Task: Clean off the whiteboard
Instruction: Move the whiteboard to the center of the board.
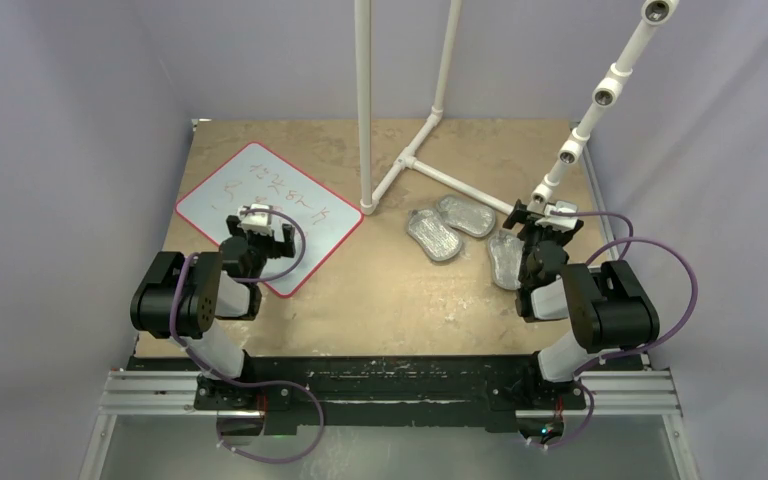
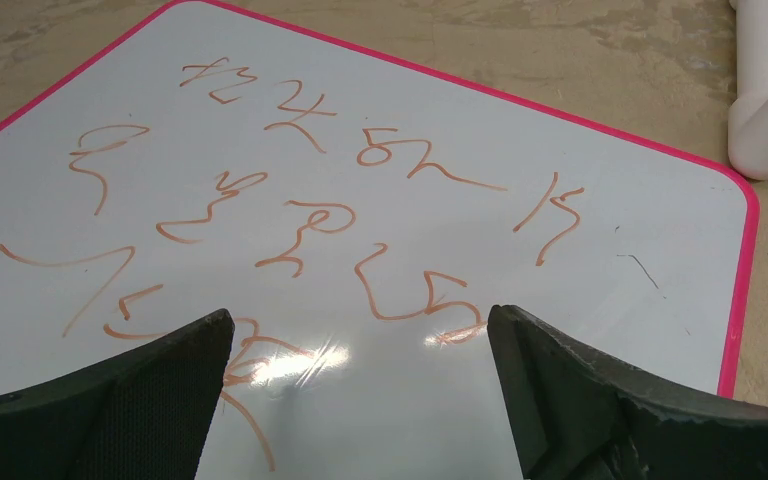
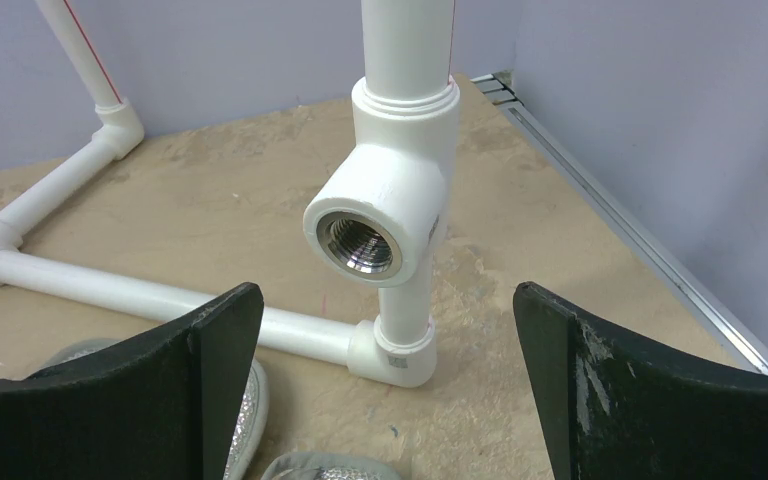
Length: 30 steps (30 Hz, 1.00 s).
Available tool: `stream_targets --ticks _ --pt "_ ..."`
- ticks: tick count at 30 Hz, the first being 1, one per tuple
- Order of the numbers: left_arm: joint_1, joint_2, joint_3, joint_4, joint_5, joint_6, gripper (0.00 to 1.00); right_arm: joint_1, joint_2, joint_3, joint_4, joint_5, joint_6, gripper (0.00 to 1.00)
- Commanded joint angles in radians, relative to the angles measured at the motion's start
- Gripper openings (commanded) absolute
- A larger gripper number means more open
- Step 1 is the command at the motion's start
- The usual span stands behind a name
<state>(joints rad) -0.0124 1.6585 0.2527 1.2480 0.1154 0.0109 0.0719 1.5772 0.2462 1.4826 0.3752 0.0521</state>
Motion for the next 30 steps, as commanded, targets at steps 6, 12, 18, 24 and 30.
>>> stream_targets --ticks 6,12,18,24,30 --pt "0.005 0.003 0.011 0.043 -0.004 -0.015 0.99 0.002 -0.005 0.006 0.052 -0.003 0.000 0.99" --pt "0.008 -0.001 0.012 0.044 0.000 -0.015 0.99 0.003 -0.006 0.013 0.035 -0.015 0.004 0.99" --pt "0.049 -0.068 0.057 -0.076 -0.022 -0.064 0.99 0.006 -0.051 0.028 -0.044 -0.007 -0.003 0.99" --pt "0.138 -0.144 0.386 -0.687 0.063 -0.070 0.99 0.047 -0.255 0.249 -0.604 0.051 0.078 0.98" --pt "0.147 -0.101 0.684 -1.005 0.046 -0.022 0.99 0.036 -0.352 0.351 -0.823 -0.149 0.674 0.99"
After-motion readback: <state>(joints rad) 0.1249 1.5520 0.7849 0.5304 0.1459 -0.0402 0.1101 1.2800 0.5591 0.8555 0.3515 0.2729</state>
